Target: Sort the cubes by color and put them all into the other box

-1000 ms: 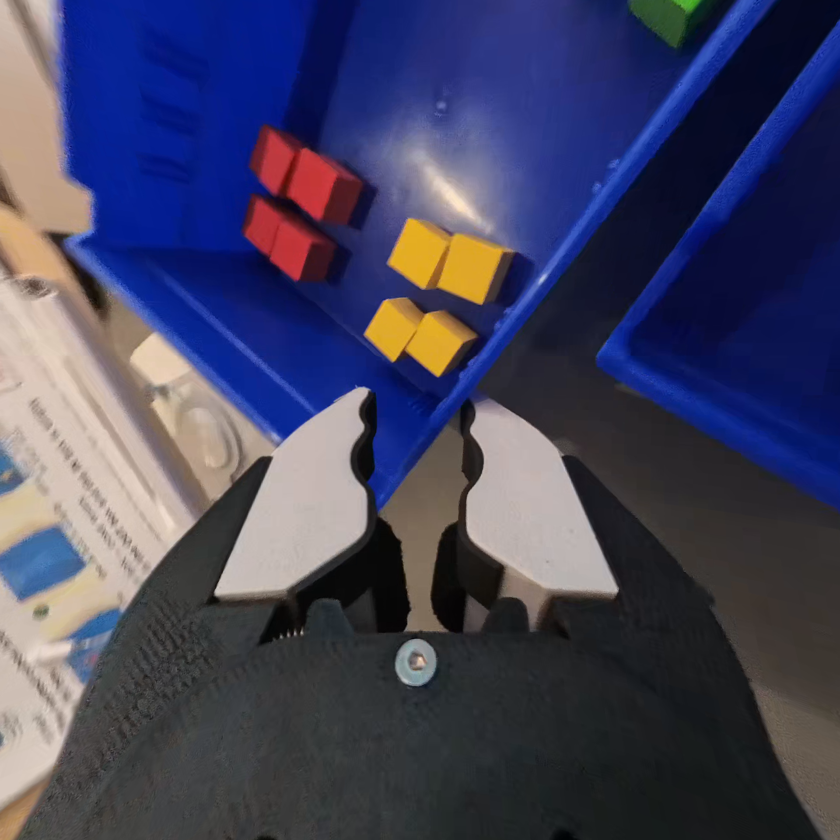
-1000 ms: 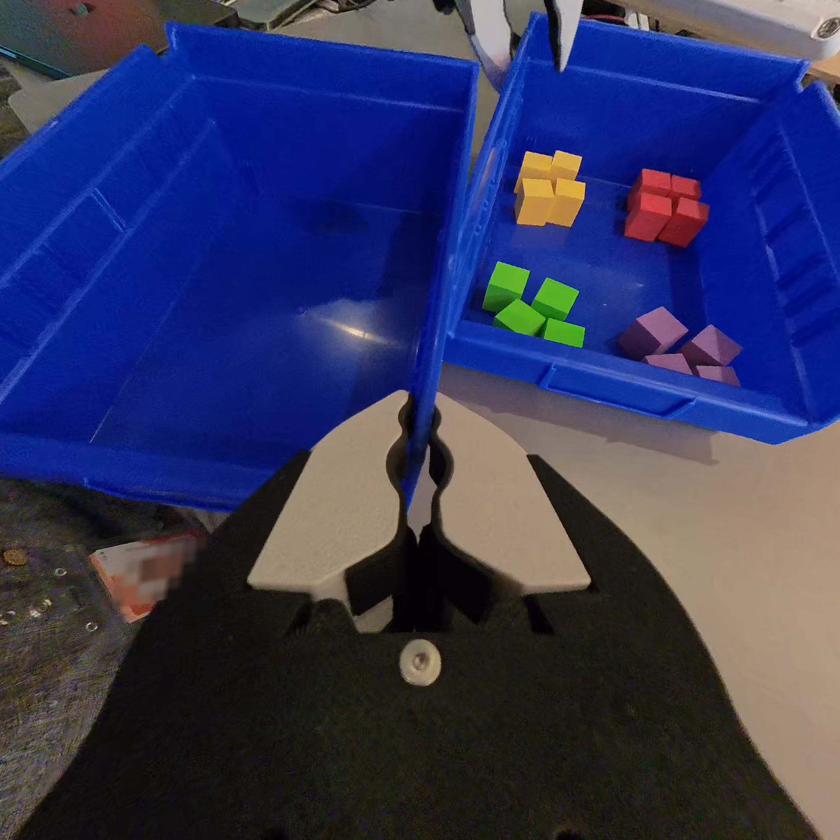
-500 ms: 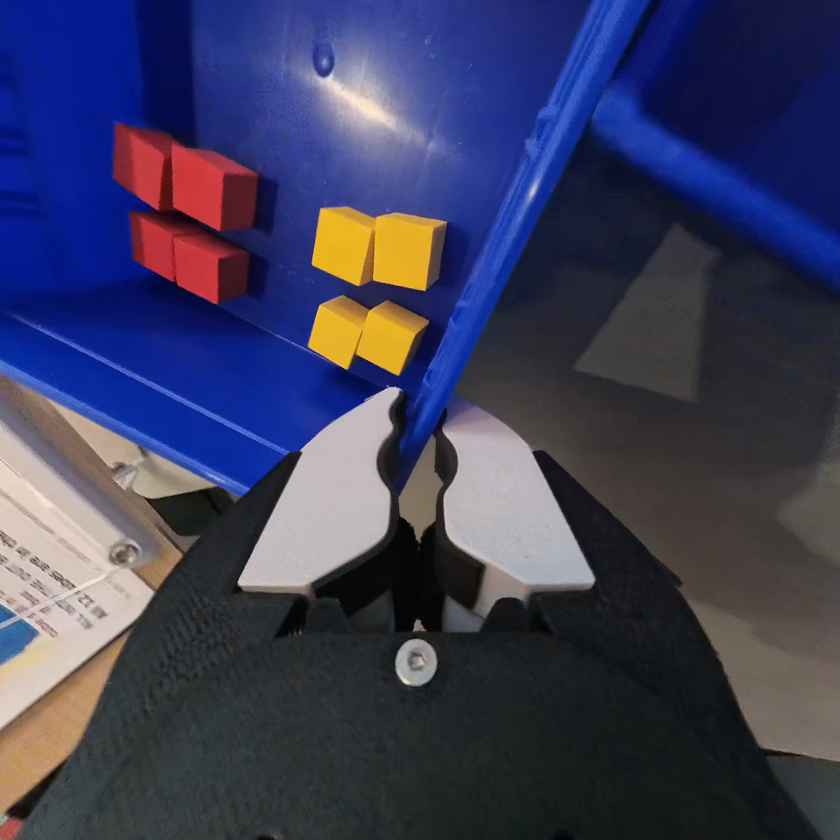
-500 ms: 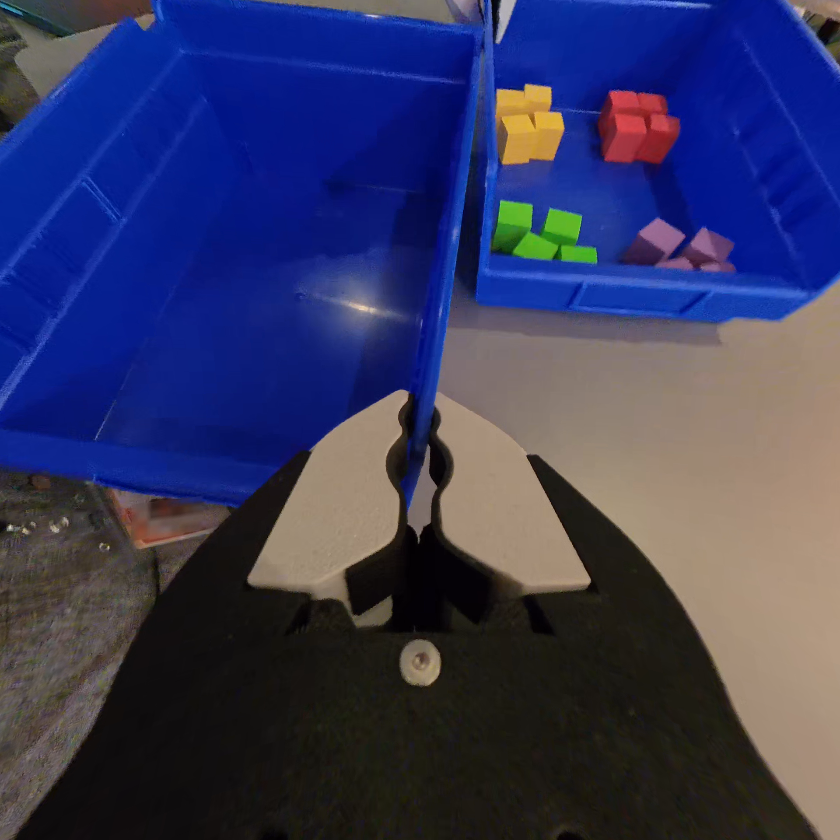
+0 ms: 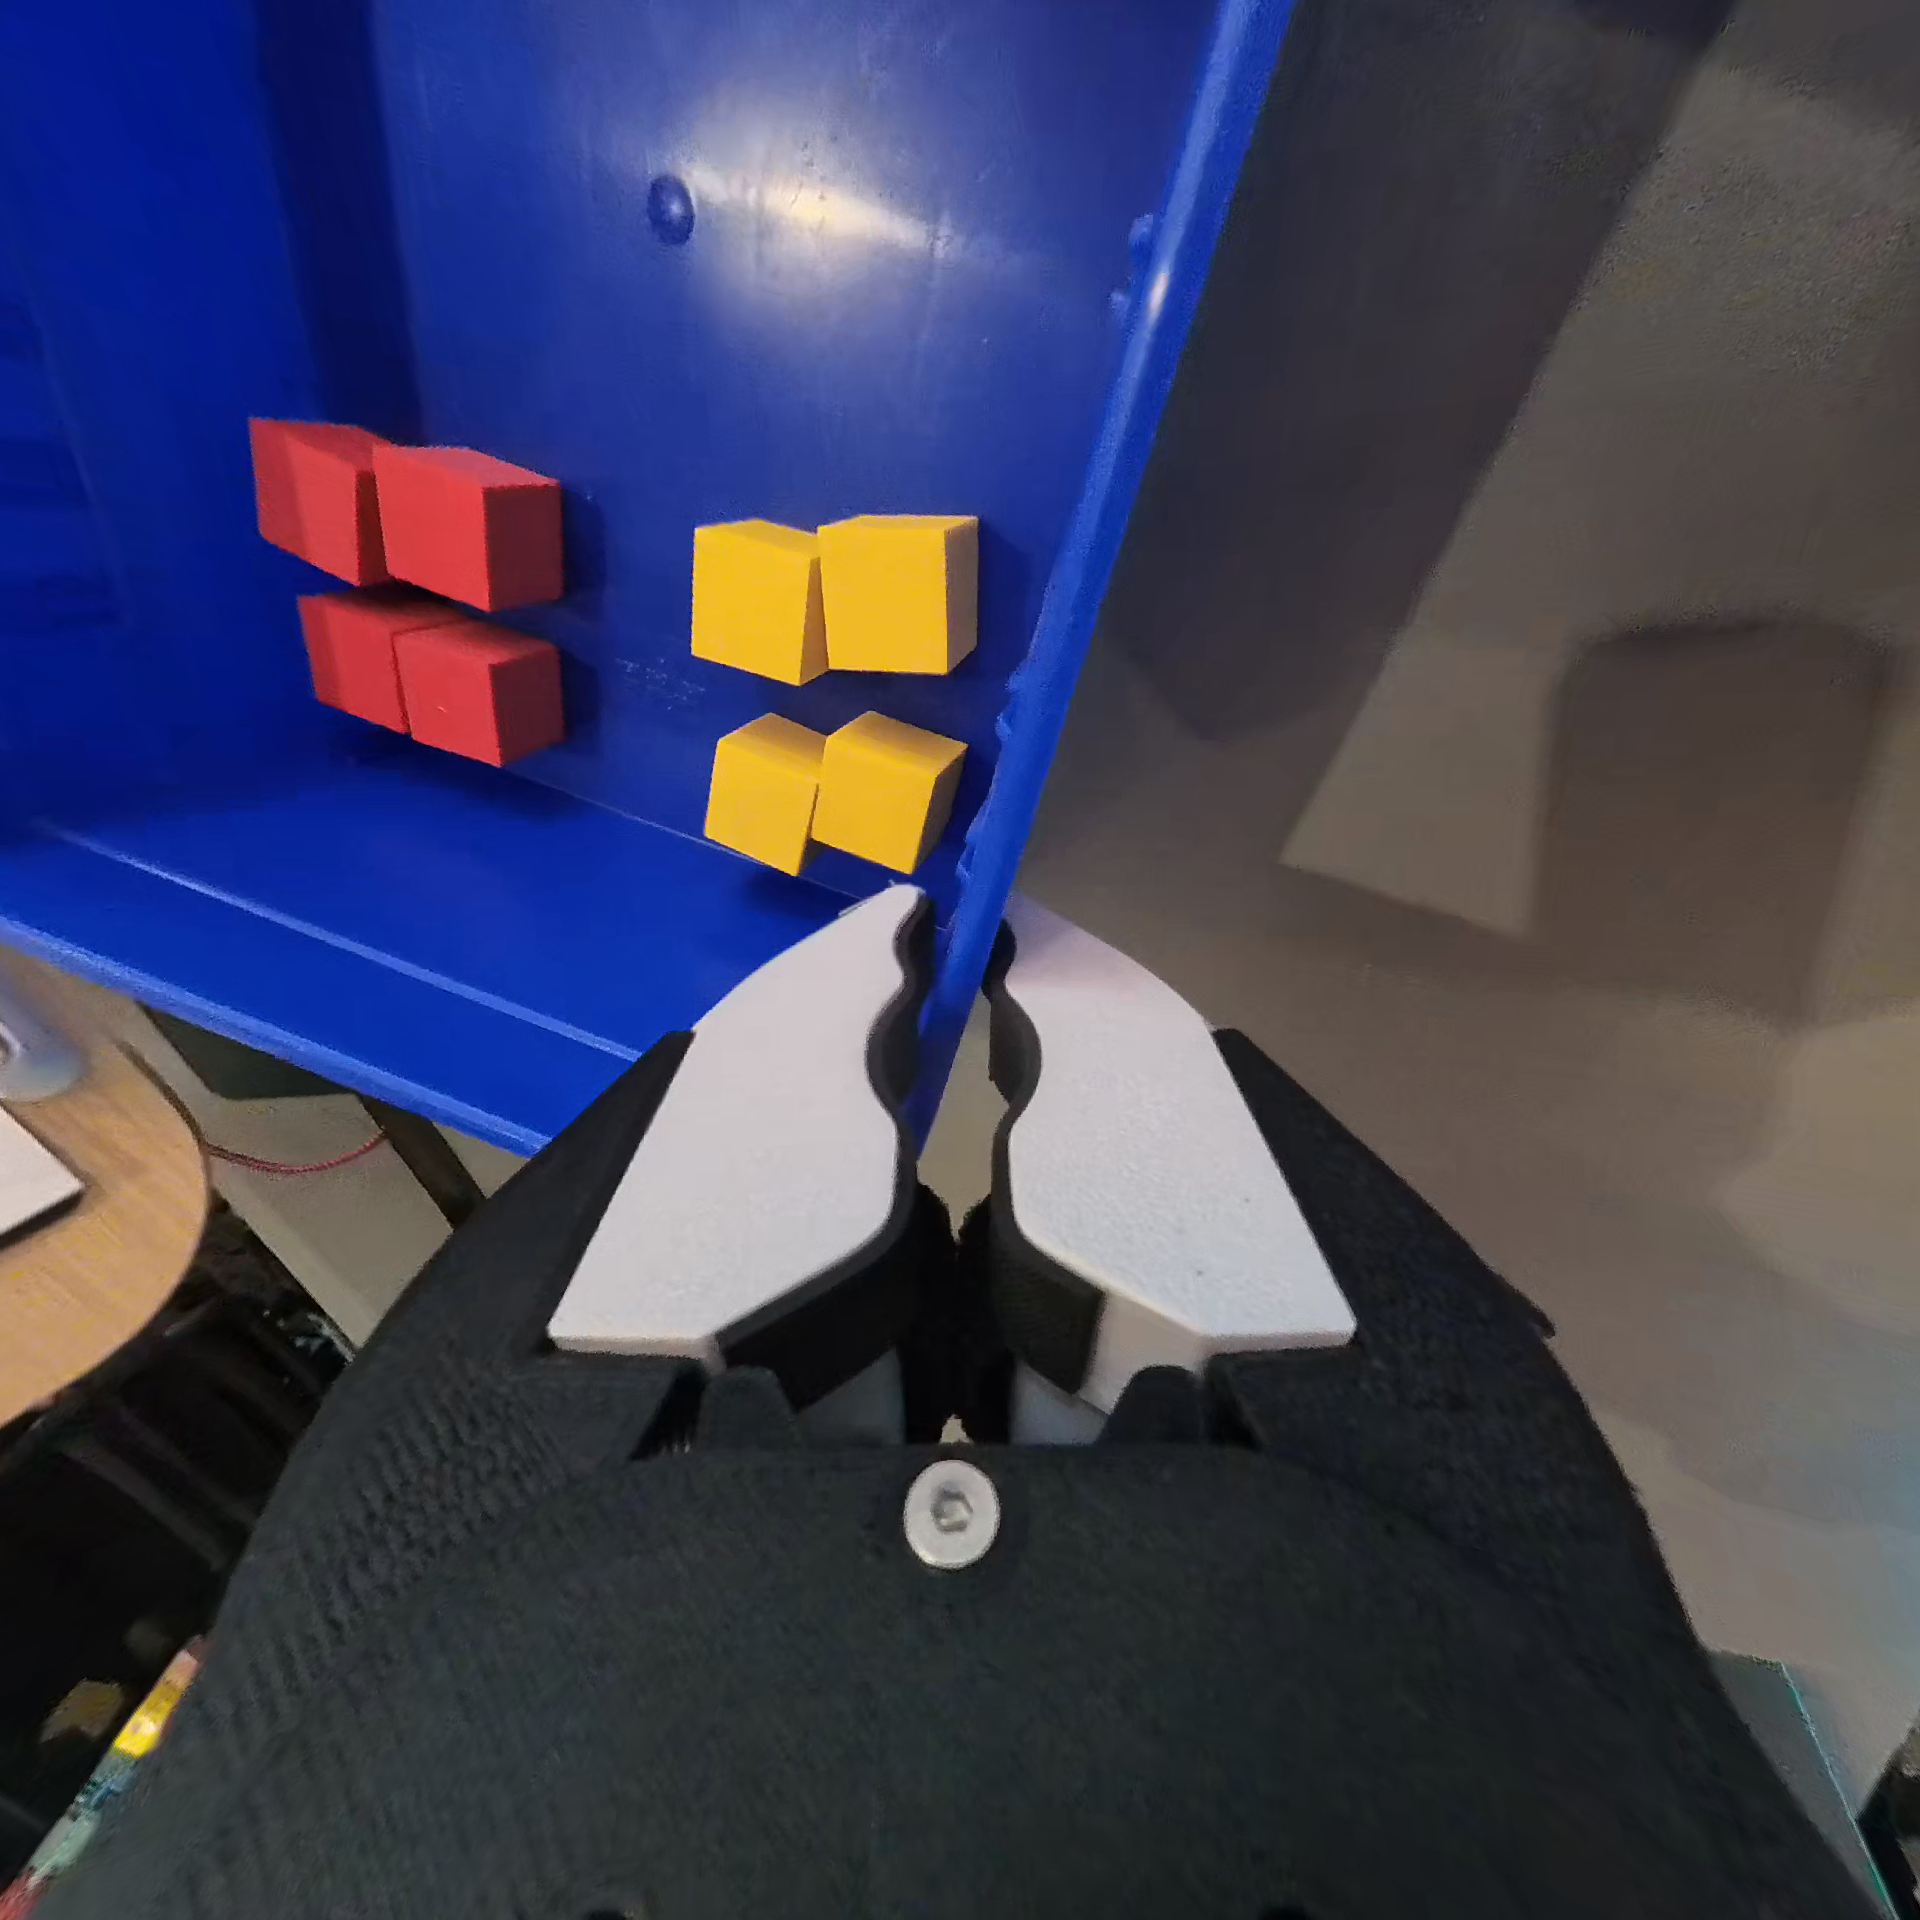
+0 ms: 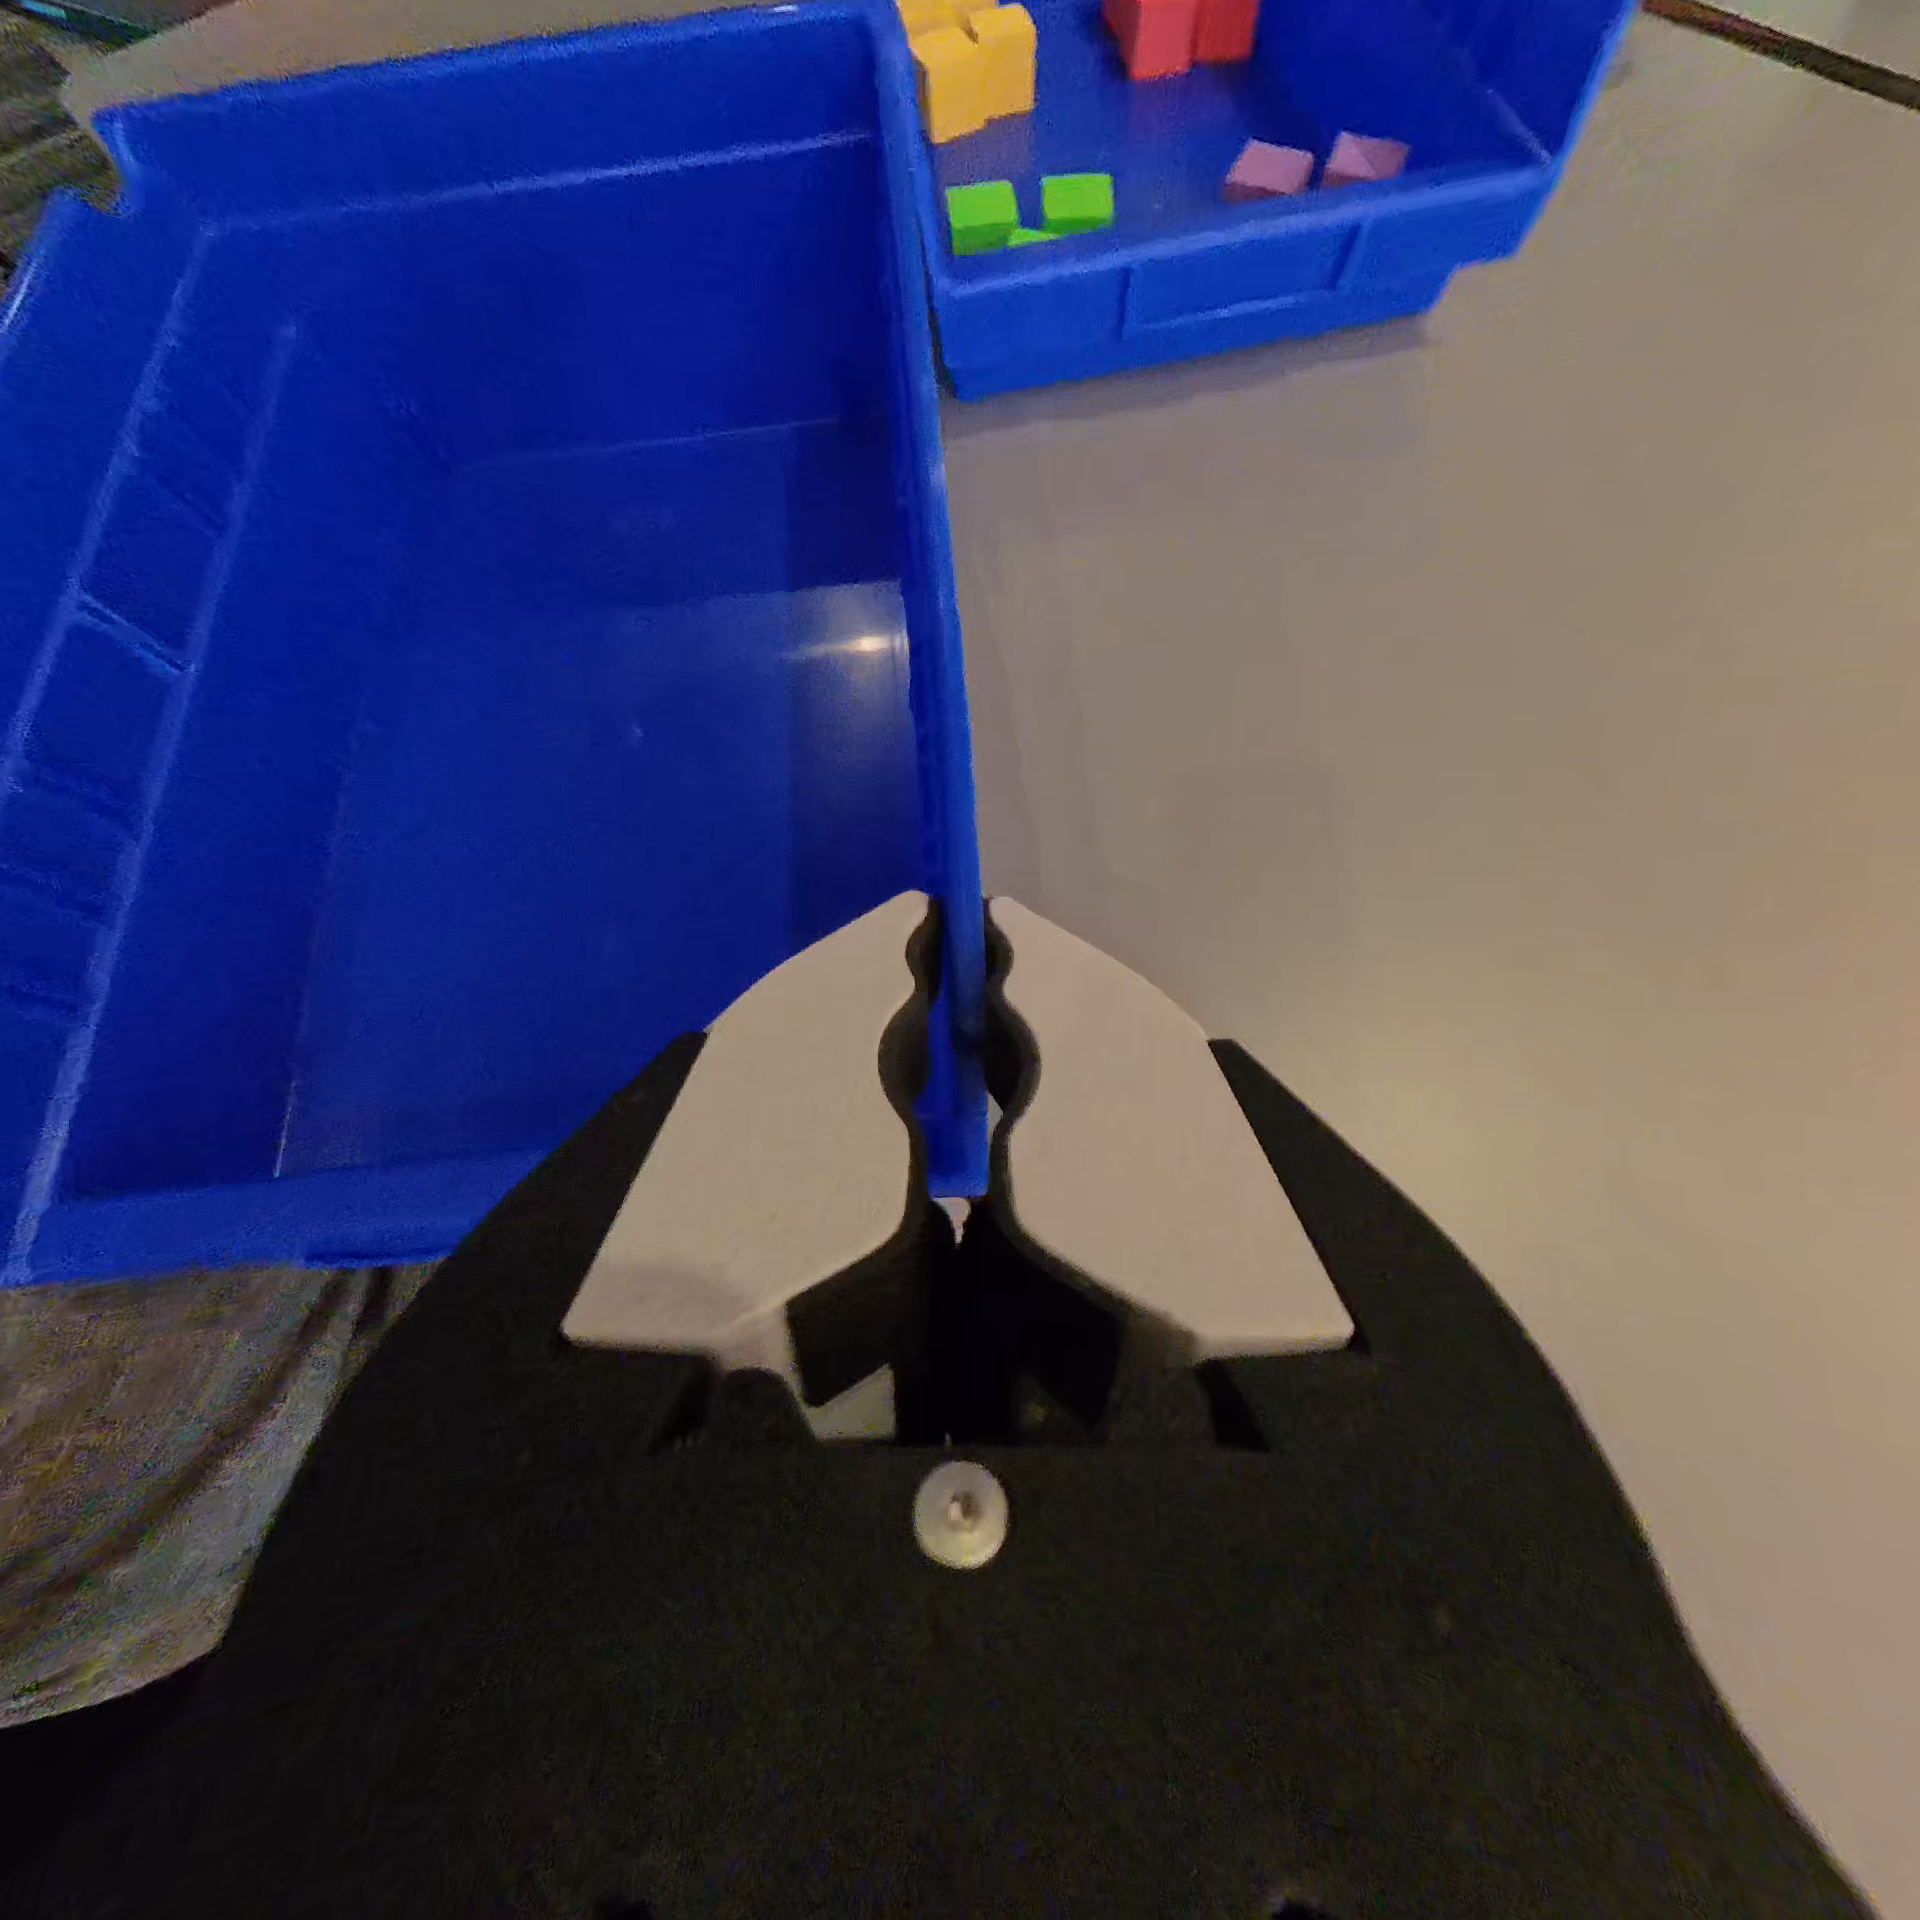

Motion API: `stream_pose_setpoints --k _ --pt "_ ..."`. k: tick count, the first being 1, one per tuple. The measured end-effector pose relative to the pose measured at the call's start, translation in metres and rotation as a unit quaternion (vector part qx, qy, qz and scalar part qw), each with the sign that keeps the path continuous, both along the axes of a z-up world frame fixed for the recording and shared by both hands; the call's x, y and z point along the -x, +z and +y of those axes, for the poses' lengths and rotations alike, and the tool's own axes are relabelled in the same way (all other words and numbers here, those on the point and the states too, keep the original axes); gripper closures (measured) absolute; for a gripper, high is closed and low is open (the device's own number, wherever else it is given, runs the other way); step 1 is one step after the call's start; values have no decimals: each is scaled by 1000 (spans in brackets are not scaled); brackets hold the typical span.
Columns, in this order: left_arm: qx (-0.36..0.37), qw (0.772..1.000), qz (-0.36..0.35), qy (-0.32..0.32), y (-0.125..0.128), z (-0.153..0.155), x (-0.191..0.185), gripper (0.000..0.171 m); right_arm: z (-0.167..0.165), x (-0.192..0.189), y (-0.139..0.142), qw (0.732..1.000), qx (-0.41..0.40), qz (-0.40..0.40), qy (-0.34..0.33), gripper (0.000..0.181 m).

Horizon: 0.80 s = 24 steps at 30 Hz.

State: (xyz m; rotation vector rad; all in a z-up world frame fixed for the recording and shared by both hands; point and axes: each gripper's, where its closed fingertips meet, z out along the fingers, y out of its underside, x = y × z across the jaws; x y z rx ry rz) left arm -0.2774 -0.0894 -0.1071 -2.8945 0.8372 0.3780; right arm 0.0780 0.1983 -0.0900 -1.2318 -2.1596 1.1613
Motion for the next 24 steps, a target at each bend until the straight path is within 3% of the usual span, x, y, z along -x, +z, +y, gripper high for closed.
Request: stream_pose_setpoints --k 6,18,24 --pt "10 1000 3 -15 0 -25 -2 164 47 -15 0 998 15 -2 -55 175" --pt "40 990 -11 -133 0 -52 -31 165 114 4 0 981 35 -7 -192 179" --pt "23 993 -41 -106 0 -62 -40 165 125 20 -1 972 41 -18 -233 177"
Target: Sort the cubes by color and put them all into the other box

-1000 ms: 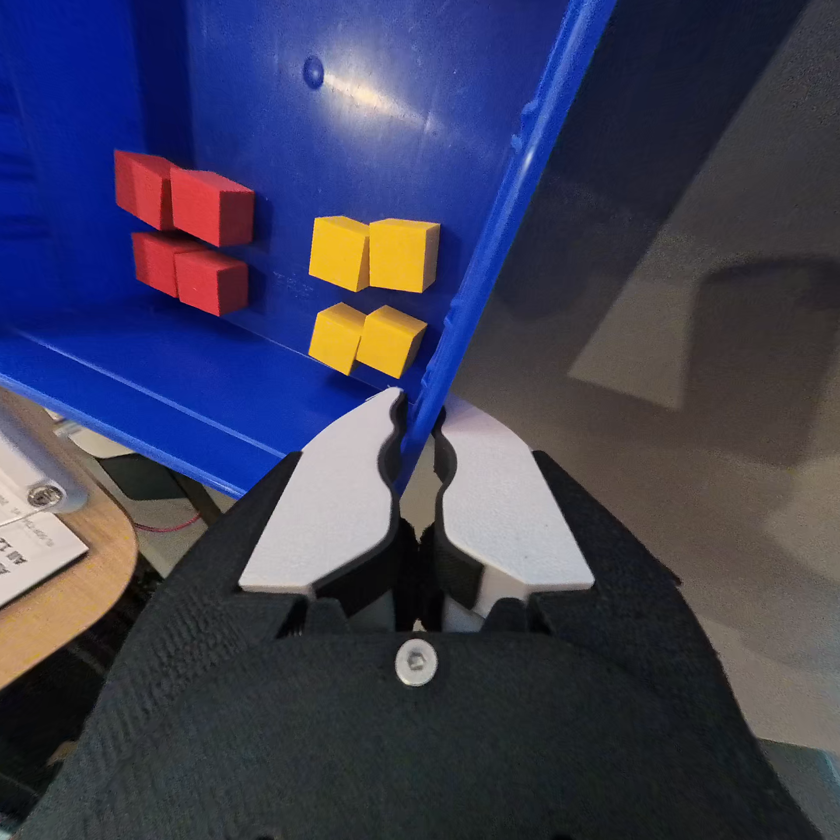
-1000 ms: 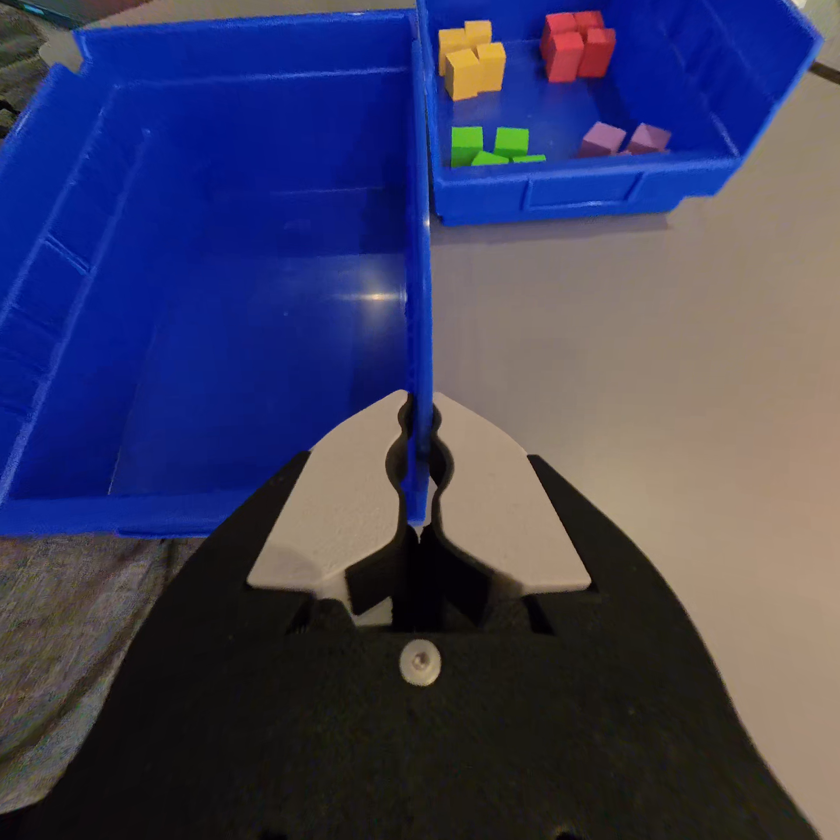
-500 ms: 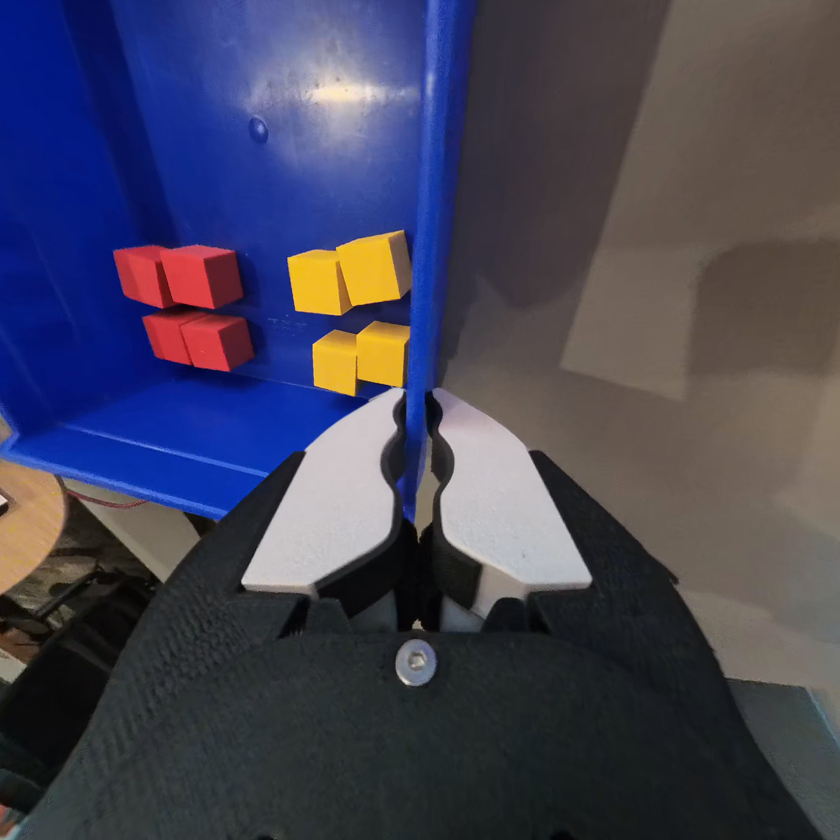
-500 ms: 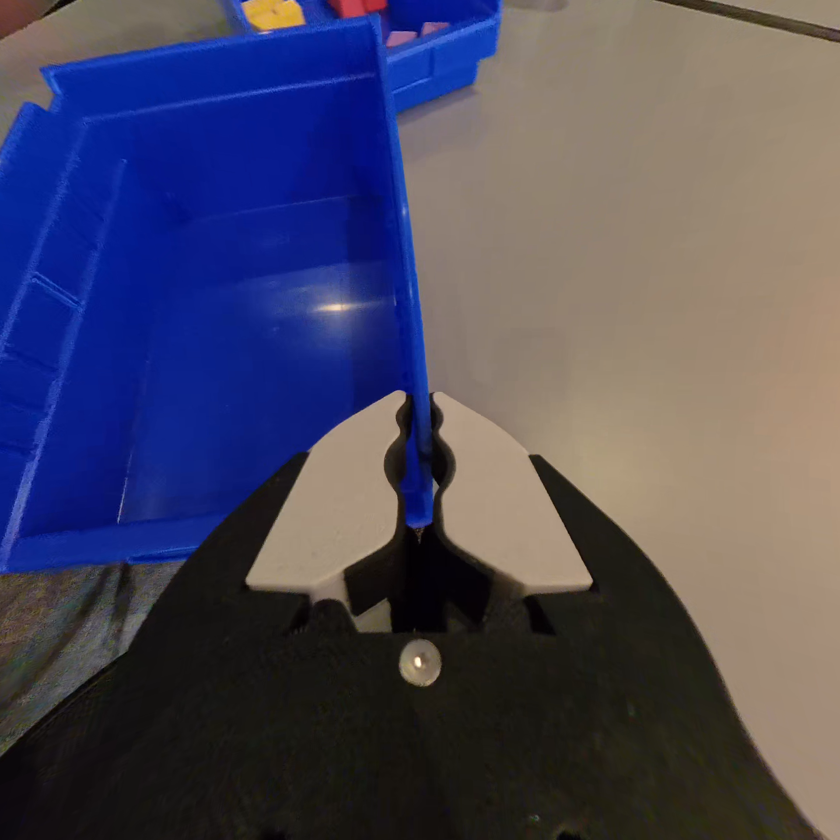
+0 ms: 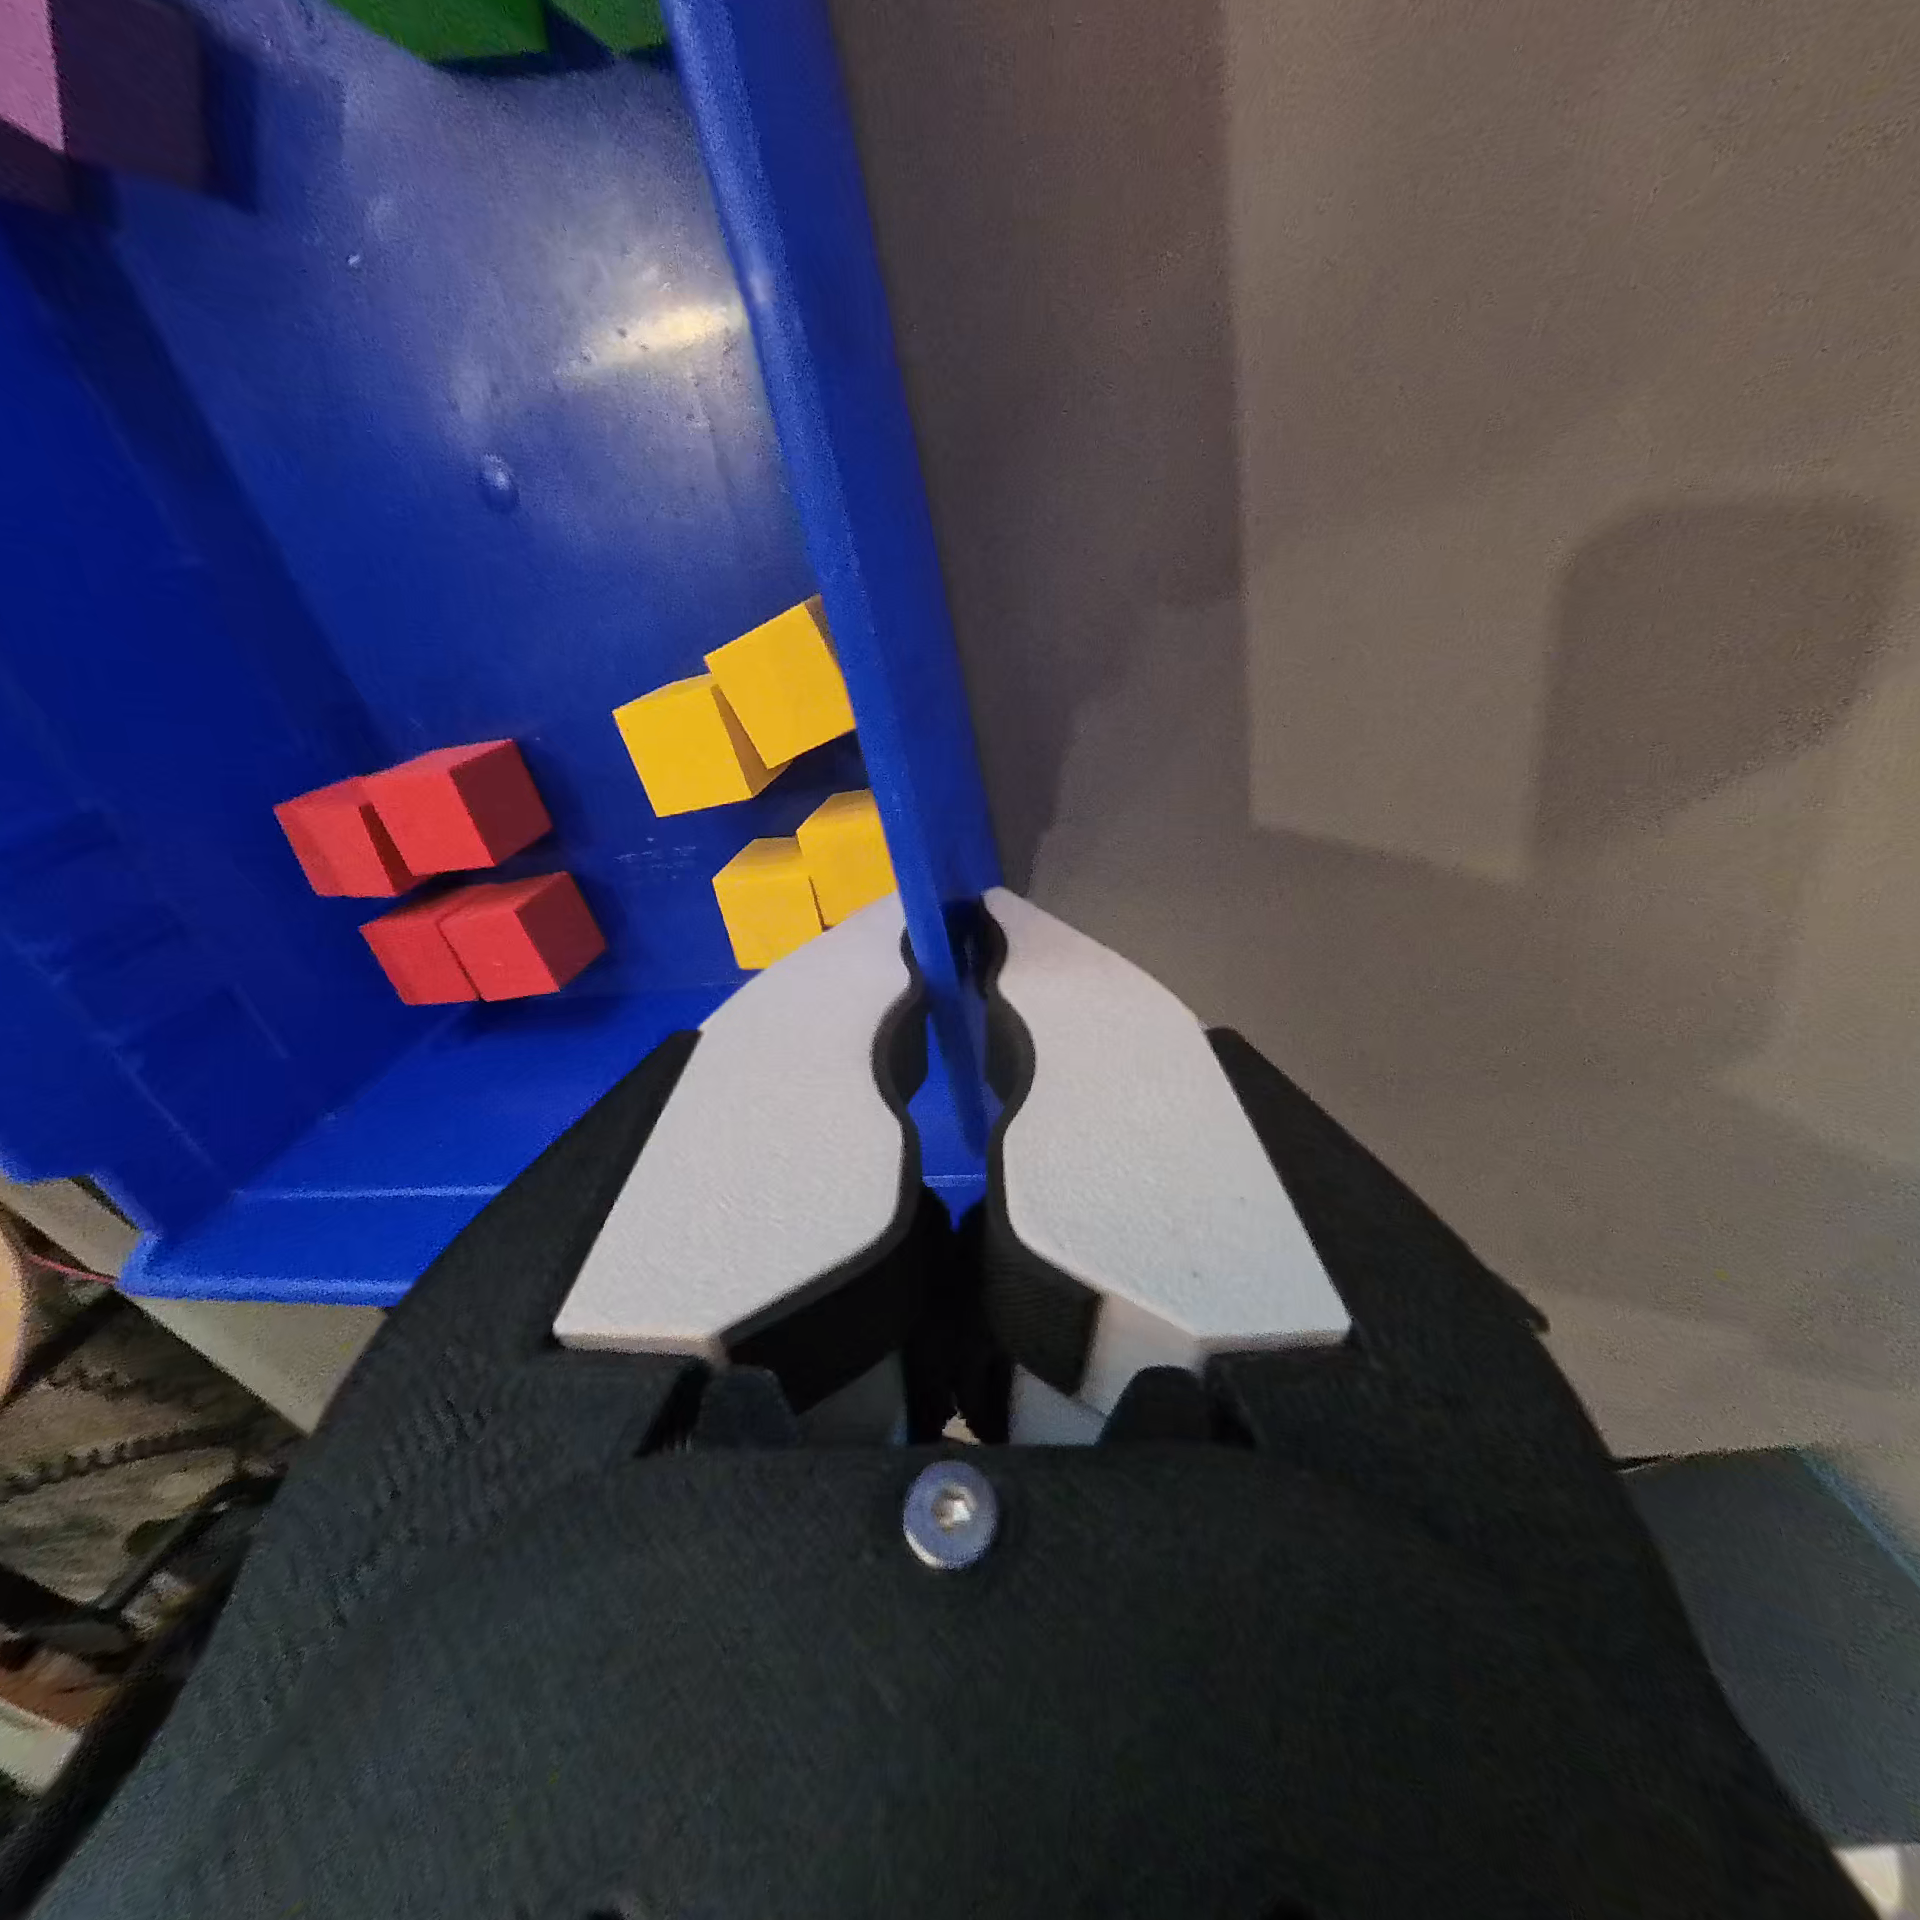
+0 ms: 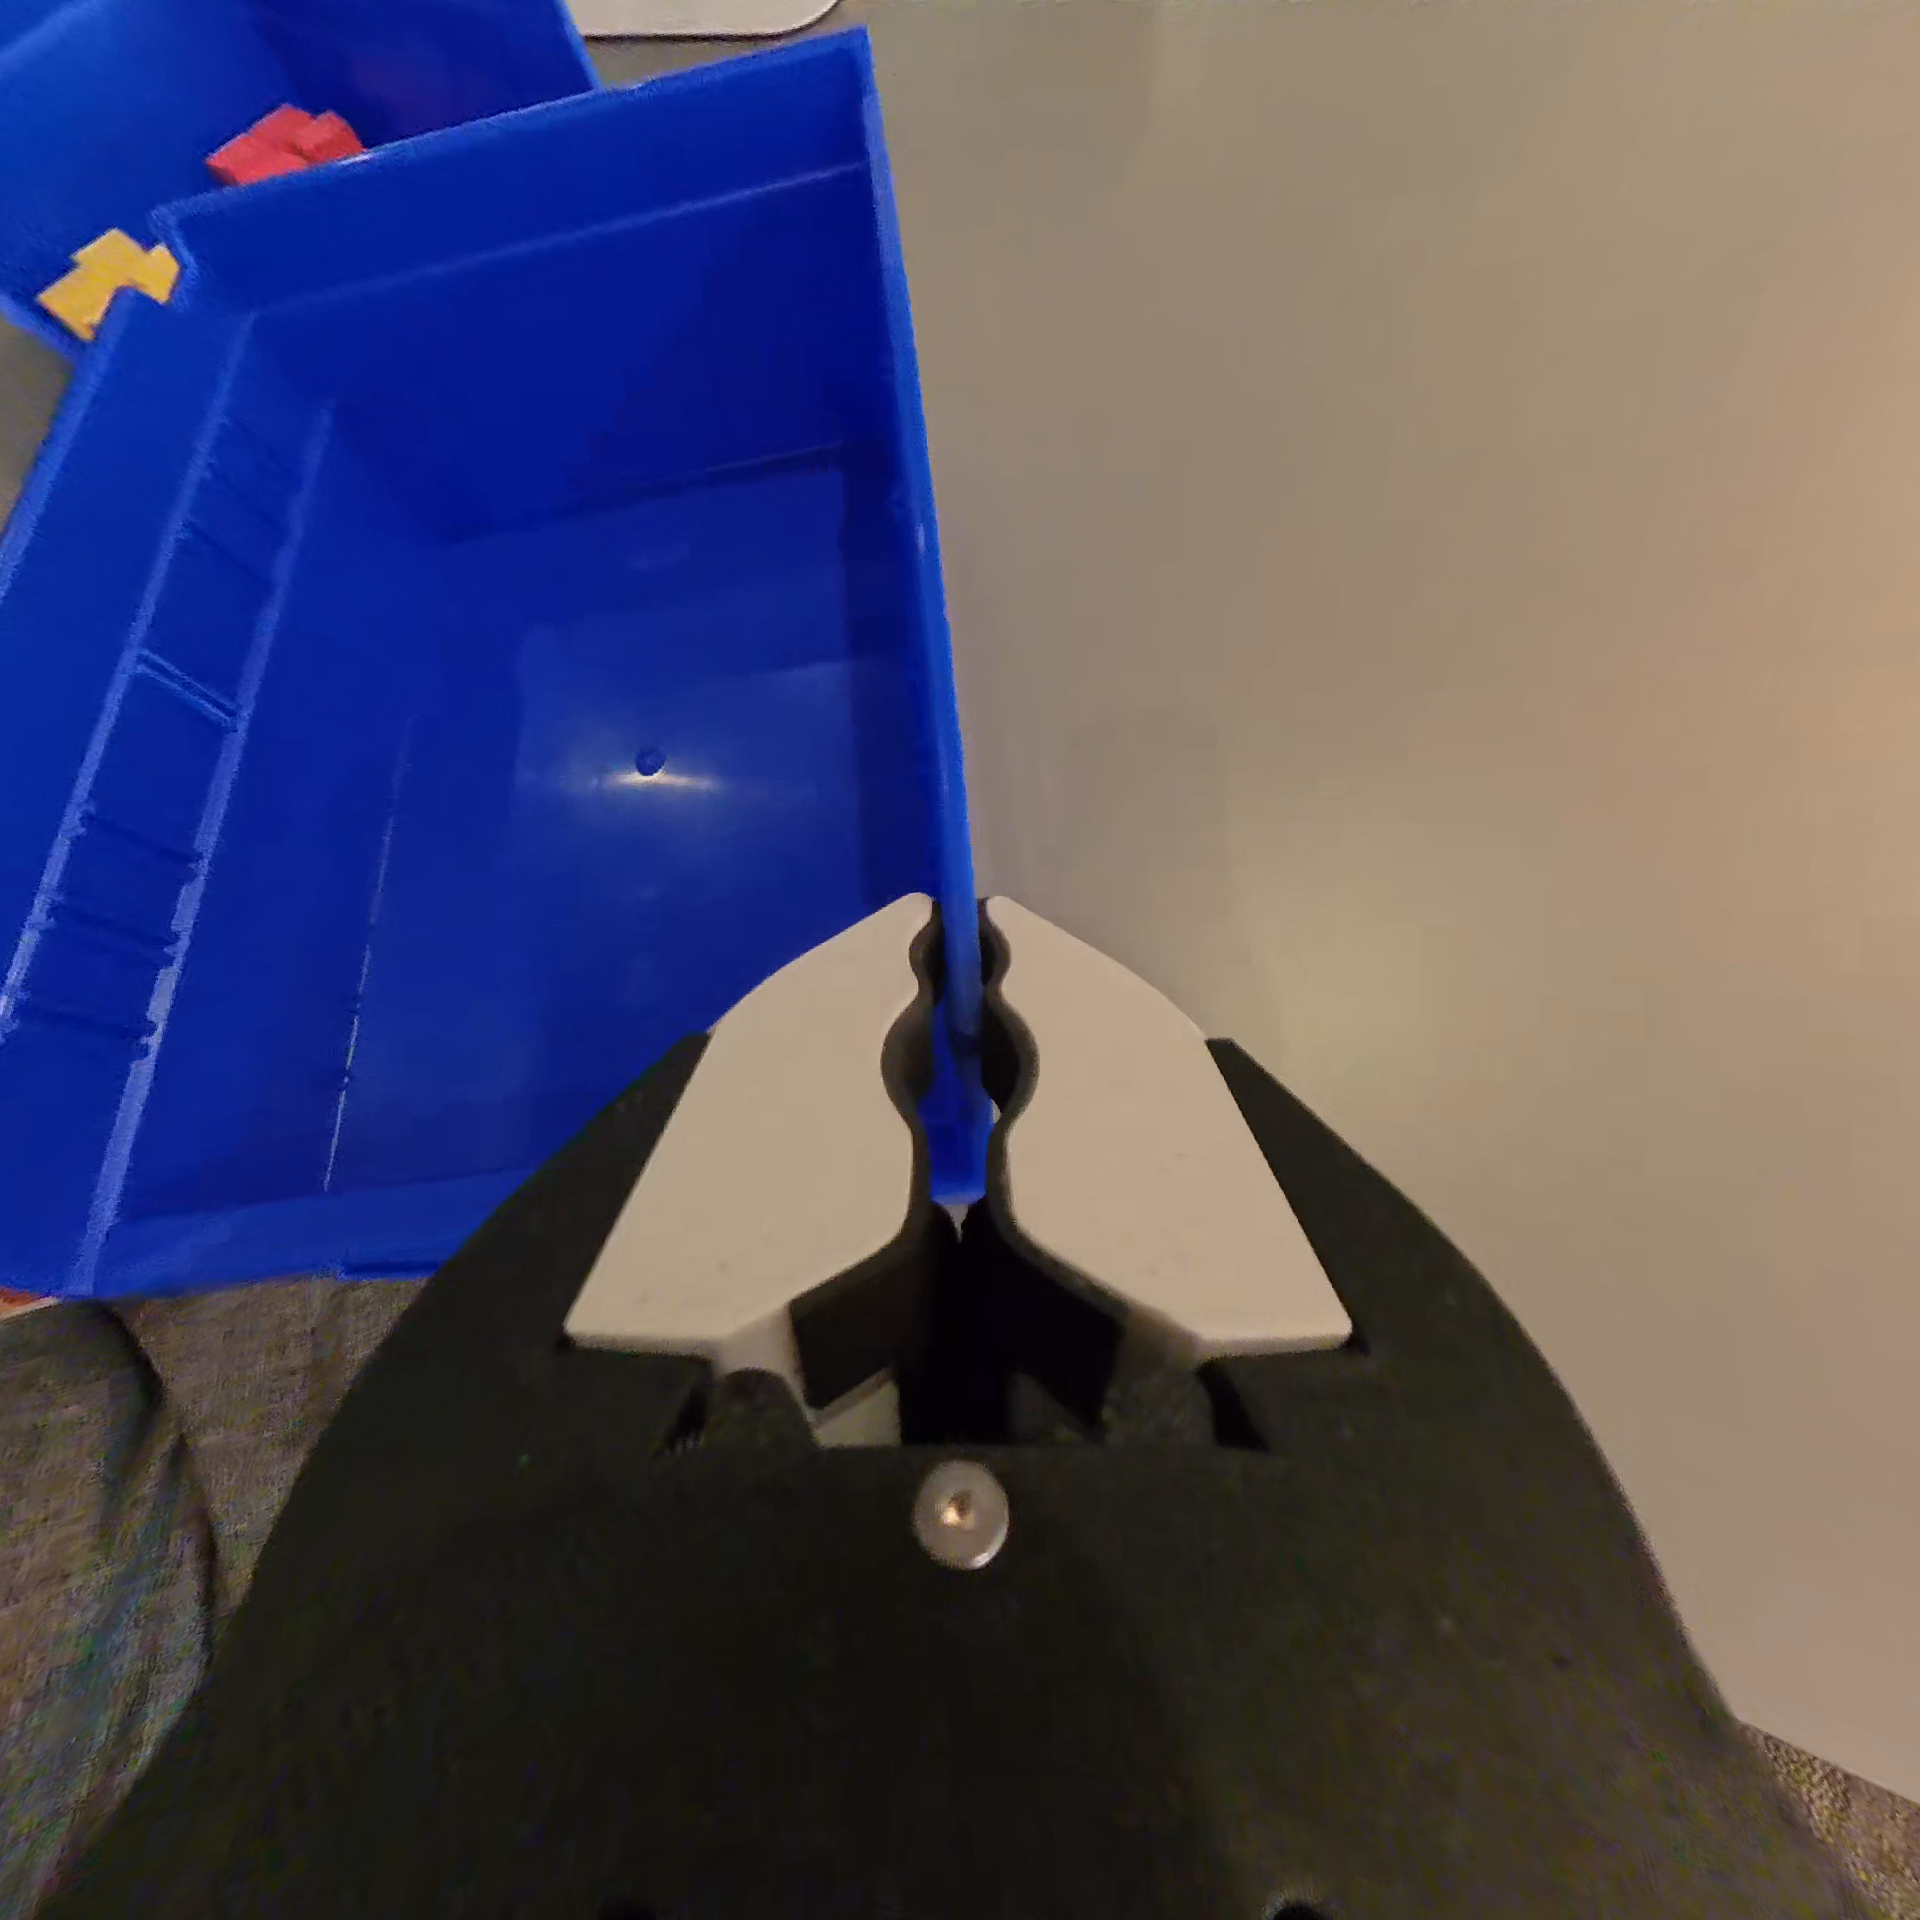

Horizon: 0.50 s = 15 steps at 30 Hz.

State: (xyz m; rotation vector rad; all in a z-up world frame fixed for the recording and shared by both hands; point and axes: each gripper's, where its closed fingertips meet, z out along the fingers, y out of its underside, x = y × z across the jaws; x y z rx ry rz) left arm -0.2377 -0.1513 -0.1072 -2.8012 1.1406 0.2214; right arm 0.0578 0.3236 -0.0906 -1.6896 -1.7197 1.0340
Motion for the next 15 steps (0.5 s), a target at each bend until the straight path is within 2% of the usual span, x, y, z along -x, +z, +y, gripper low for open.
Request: stream_pose_setpoints --k 4,7,9,12,15 --pt "-21 999 -5 28 1 -3 3 163 11 7 0 1000 5 -2 -26 174" --pt "-33 998 -6 59 7 -5 6 144 19 13 -1 999 -3 -5 -39 172" --pt "-53 994 -19 90 15 0 3 125 25 16 -1 999 -13 -7 -48 171" --pt "-90 989 -36 111 30 20 -13 106 34 22 0 998 -24 -7 -58 170" --pt "-129 986 -45 92 42 59 -42 107 40 29 0 998 -23 -3 -61 170"
